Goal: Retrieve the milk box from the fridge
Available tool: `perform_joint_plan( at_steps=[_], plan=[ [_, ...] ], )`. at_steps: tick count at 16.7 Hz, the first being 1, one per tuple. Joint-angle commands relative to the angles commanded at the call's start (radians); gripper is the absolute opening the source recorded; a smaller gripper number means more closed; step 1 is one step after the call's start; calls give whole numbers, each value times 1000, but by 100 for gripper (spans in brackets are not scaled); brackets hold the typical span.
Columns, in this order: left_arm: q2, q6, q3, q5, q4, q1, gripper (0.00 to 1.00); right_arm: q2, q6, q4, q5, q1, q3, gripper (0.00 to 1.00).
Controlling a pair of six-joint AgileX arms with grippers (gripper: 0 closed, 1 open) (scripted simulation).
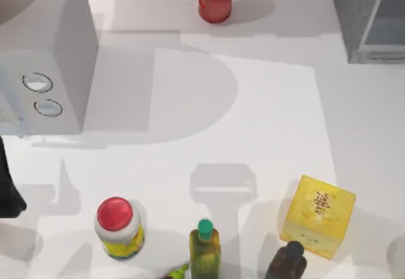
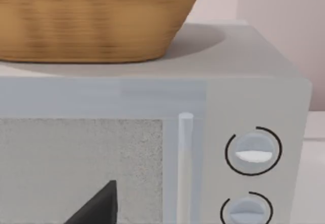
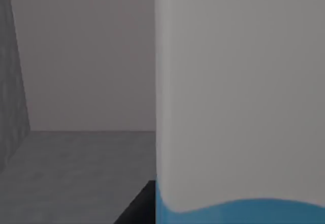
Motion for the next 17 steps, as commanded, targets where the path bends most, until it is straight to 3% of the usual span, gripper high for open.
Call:
perform_joint_plan(
  at_steps=[9, 17],
  plan=[
    [0, 0, 0, 0, 0, 0, 100, -6, 1, -4, 0, -3, 0, 0],
    [0, 0, 0, 0, 0, 0, 100, -135, 3, -165, -2, -3, 32, 0]
  ],
)
